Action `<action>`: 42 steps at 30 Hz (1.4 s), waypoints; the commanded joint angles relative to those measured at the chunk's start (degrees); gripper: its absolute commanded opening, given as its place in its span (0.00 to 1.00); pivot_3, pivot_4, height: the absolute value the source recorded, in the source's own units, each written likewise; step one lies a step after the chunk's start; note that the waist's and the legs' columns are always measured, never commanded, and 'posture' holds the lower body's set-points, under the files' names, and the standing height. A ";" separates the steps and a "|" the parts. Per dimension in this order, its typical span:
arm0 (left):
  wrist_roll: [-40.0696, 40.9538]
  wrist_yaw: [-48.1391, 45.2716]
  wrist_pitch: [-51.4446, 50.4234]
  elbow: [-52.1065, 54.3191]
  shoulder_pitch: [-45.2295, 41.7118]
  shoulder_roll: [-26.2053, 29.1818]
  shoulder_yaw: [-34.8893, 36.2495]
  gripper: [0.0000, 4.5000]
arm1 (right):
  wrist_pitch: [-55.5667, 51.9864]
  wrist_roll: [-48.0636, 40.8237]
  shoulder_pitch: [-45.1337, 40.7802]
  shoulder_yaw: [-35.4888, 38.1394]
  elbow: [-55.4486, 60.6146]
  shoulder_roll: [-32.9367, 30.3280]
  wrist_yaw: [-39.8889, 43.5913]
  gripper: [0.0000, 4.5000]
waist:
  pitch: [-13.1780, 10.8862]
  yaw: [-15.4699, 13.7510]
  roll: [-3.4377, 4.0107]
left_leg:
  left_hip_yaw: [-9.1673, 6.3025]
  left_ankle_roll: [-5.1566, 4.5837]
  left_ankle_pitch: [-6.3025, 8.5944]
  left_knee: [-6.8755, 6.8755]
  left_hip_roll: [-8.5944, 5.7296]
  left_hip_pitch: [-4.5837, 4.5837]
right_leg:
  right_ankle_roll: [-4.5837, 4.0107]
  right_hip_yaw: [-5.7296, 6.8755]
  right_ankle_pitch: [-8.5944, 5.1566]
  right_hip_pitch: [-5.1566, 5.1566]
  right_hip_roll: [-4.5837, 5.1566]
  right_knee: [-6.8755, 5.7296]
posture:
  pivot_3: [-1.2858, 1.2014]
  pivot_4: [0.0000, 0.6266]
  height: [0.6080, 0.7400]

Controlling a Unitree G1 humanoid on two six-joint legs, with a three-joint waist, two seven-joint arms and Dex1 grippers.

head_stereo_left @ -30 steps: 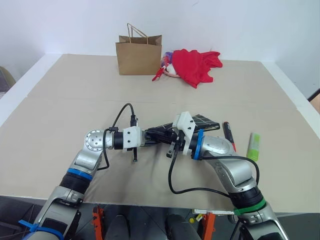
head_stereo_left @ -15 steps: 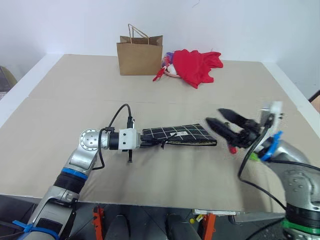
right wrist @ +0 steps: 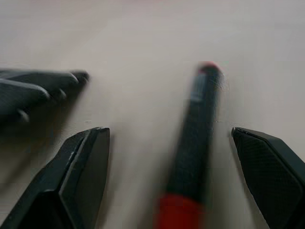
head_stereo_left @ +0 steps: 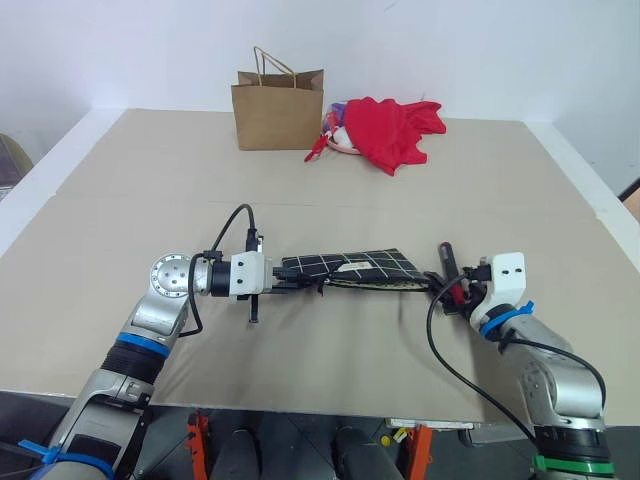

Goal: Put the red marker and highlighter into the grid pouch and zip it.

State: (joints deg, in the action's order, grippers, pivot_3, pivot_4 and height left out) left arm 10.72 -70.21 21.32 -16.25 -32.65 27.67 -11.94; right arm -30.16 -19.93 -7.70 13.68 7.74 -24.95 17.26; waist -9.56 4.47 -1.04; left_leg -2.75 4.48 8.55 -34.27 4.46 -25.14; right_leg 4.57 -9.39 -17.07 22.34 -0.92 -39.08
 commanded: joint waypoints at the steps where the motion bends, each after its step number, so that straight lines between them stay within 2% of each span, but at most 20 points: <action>1: 0.91 1.01 -0.07 2.49 -0.51 0.48 1.53 0.00 | -1.88 1.40 1.38 -0.74 1.18 1.90 -2.96 0.86 | 0.01 0.00 -0.01 | 0.00 0.00 0.00 0.00 0.00 0.00 | 0.00 0.00 0.00 -0.01 0.00 0.00 | 0.52 0.24 1.00; 2: 0.89 1.11 -0.12 2.63 -0.36 0.49 1.54 0.00 | -2.46 1.69 1.53 -1.18 1.68 2.44 -3.49 0.82 | 0.01 0.00 -0.01 | -0.02 0.00 0.00 0.00 0.00 0.01 | -0.01 0.02 0.00 -0.02 0.00 0.00 | 0.52 0.24 1.00; 3: 0.83 1.17 -0.12 2.77 -0.20 0.51 1.53 0.00 | -3.06 2.25 1.60 -1.61 2.07 2.92 -4.30 0.65 | 0.01 0.00 -0.01 | -0.03 0.00 0.00 0.00 0.00 0.02 | -0.01 0.02 0.00 -0.03 0.00 0.00 | 0.52 0.24 1.00; 5: 0.75 1.27 -0.19 3.05 0.10 0.52 1.54 0.00 | -3.38 3.61 1.77 -2.76 2.32 3.69 -5.41 0.56 | 0.03 0.00 -0.03 | -0.03 0.00 0.00 -0.01 0.00 0.02 | -0.01 0.02 0.00 -0.04 0.00 0.00 | 0.52 0.24 1.00; 7: 0.69 1.46 -0.31 3.18 0.19 0.53 1.60 0.00 | -3.70 4.52 1.83 -3.43 2.35 3.82 -5.78 0.35 | 0.03 0.02 -0.03 | -0.03 0.00 0.00 -0.01 0.01 0.05 | -0.02 0.02 0.00 -0.06 0.00 0.00 | 0.52 0.24 1.00; 8: 0.75 1.54 -0.42 3.23 0.22 0.53 1.64 0.00 | -3.73 4.89 1.80 -3.60 2.40 3.61 -5.83 0.30 | 0.05 0.01 -0.07 | -0.03 0.00 0.00 -0.02 0.01 0.05 | -0.02 0.02 0.01 -0.06 0.00 0.00 | 0.52 0.24 1.00; 9: 0.88 1.61 -0.55 3.29 0.25 0.56 1.69 0.00 | -3.44 4.93 1.54 -3.52 2.38 3.34 -5.51 0.19 | 0.06 0.01 -0.08 | -0.03 0.00 -0.01 -0.05 0.01 0.06 | -0.02 0.02 0.02 -0.10 0.00 0.00 | 0.52 0.24 1.00; 10: 1.03 1.58 -0.63 3.38 0.29 0.65 1.74 0.00 | -2.29 5.24 0.69 -3.16 2.40 2.54 -4.93 0.16 | 0.08 0.01 -0.12 | -0.03 0.00 -0.01 -0.05 0.01 0.07 | -0.02 0.02 0.02 -0.10 0.00 0.00 | 0.52 0.24 1.00; 14: 1.75 0.75 -0.88 3.97 0.51 0.96 1.65 0.00 | 4.00 -0.49 -5.38 0.70 4.40 -3.43 6.73 0.15 | -0.05 0.06 0.08 | 0.06 -0.02 -0.05 -0.07 -0.02 0.04 | 0.02 -0.05 0.08 -0.04 0.04 0.00 | 0.52 0.24 1.00; 17: 2.60 -0.38 -0.93 4.11 0.55 1.21 1.59 0.00 | 8.77 -8.11 -10.01 3.30 5.73 -12.76 25.18 0.15 | -0.31 0.05 0.45 | 0.07 -0.03 -0.06 -0.05 -0.03 0.02 | 0.03 -0.06 0.08 0.00 0.03 0.00 | 0.52 0.24 1.00; 20: 3.02 -0.89 -1.01 3.98 0.39 1.05 1.77 0.00 | 8.30 -14.29 -10.07 2.40 8.22 -18.85 37.97 0.15 | -0.28 -0.01 0.37 | -0.02 -0.11 -0.02 0.11 -0.14 0.05 | 0.04 0.02 -0.08 -0.05 0.10 0.00 | 0.52 0.24 1.00; 25: 4.00 -1.22 -1.31 4.31 0.34 0.54 1.88 0.00 | 5.23 -18.57 -5.76 -1.26 14.25 -27.05 51.07 0.15 | -0.27 -0.22 0.33 | -0.39 -0.30 0.10 0.19 -0.17 -0.04 | -0.17 0.36 -0.30 -0.13 0.10 0.01 | 0.52 0.24 1.00; 31: 4.44 -0.78 -2.19 6.19 0.94 -0.10 1.42 0.00 | 11.61 -10.67 -3.56 -6.27 10.48 -29.42 55.00 0.15 | -0.28 -0.32 0.31 | -0.41 -0.31 0.11 0.04 -0.27 -0.06 | -0.05 0.39 -0.32 -0.17 0.22 0.01 | 0.52 0.24 1.00; 42: 4.33 -0.58 -3.53 10.37 3.80 0.24 0.97 0.00 | 10.64 -10.24 -4.72 -5.96 6.70 -28.31 53.84 0.15 | -0.28 -0.26 0.31 | -0.43 -0.05 -0.07 -0.05 -0.28 -0.02 | 0.04 0.39 -0.16 -0.24 0.22 0.00 | 0.52 0.24 1.00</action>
State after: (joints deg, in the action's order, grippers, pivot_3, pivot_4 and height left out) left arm 14.00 -71.19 18.05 -8.37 -28.82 27.75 -11.39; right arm -19.71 -29.54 -11.68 6.46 14.04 -52.95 71.05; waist -9.85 4.20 -0.73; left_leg -3.19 4.43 8.48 -34.30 4.19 -25.15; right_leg 4.61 -8.99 -17.23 22.10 -0.70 -39.08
